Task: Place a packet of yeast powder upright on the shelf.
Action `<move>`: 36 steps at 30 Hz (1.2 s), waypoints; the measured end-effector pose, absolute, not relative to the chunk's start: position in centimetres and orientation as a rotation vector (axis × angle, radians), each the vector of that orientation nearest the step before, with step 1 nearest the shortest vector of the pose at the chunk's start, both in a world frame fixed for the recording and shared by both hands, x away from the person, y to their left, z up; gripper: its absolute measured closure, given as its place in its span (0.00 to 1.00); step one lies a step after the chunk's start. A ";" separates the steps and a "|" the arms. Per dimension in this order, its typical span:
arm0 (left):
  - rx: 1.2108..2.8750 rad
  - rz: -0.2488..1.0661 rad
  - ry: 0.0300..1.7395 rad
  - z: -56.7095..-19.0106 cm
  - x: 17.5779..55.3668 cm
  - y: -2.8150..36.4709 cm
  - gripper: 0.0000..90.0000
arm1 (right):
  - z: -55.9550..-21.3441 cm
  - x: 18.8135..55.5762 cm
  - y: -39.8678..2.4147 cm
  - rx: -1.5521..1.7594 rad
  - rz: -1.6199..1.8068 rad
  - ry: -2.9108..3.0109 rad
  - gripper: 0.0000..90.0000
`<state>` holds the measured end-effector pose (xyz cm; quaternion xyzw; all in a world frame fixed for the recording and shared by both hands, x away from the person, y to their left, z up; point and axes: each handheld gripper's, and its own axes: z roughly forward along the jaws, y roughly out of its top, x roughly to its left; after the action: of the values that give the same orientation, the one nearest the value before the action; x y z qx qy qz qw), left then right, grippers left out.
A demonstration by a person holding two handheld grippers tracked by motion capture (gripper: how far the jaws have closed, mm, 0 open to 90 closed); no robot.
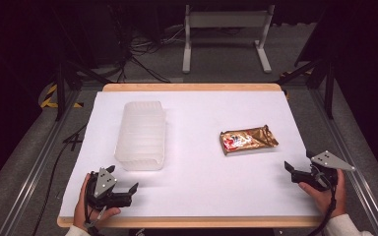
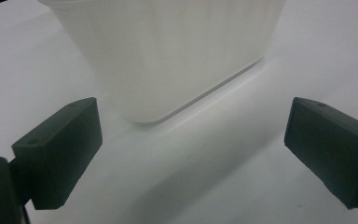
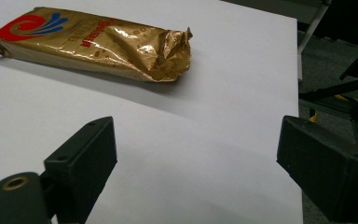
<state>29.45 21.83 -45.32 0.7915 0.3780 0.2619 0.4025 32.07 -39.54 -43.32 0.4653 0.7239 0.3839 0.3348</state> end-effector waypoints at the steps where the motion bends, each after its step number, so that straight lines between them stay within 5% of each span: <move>1: 2.007 0.665 0.954 -45.3 29.5 21.8 0.05 | -43.3 32.1 -39.5 1.208 0.991 1.901 0.14; 12: 1.998 0.680 0.964 -45.4 29.4 22.1 0.06 | -43.1 32.2 -37.5 1.123 1.015 1.991 0.15; 36: 2.028 0.683 0.951 -45.6 29.2 22.0 0.06 | -42.0 38.7 -35.0 1.247 1.120 1.996 0.21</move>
<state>29.22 21.99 -45.55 0.7977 0.3741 0.2686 0.3894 38.70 -34.98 -41.96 0.4613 0.7385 0.4145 0.2646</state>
